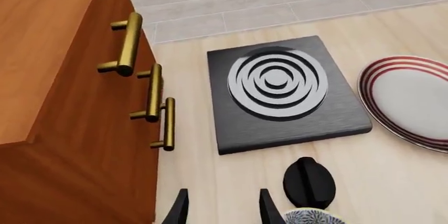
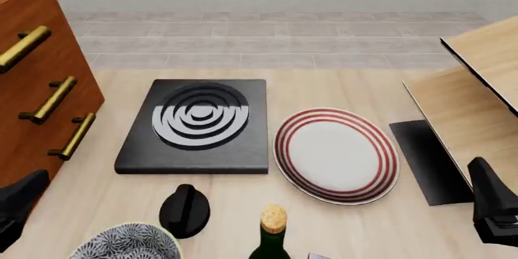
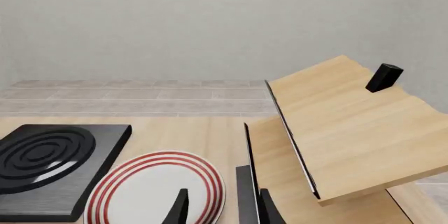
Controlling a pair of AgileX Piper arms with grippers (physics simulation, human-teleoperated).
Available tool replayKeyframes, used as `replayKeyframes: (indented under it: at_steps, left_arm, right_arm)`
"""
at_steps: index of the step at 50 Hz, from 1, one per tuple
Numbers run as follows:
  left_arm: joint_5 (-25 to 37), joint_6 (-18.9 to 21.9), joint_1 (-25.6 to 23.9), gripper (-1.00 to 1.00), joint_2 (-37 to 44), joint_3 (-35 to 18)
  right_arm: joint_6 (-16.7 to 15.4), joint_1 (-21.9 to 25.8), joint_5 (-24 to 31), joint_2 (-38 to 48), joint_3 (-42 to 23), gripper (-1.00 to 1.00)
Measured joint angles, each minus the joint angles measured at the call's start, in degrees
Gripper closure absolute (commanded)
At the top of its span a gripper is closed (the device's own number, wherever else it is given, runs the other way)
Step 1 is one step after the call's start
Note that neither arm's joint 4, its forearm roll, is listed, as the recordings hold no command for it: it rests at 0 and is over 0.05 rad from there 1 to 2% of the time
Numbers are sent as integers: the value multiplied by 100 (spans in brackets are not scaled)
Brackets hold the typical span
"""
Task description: Put the bowl on the top of the cabinet.
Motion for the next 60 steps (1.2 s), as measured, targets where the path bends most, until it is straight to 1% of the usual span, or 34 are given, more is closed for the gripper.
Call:
replayKeyframes:
  at_steps: [10, 26, 37, 60]
  left_arm:
    - [253, -5, 34, -100, -4, -102]
    - [896, -61, -25, -100, 165, -437]
    - [1313, -102, -288, -100, 364, -556]
    - [1872, -124, -722, -100, 526, -742]
  right_arm:
    - [0, 0, 0, 0, 0, -100]
    - [0, 0, 0, 0, 0, -100]
    - [0, 0, 0, 0, 0, -100]
    - [0, 0, 0, 0, 0, -100]
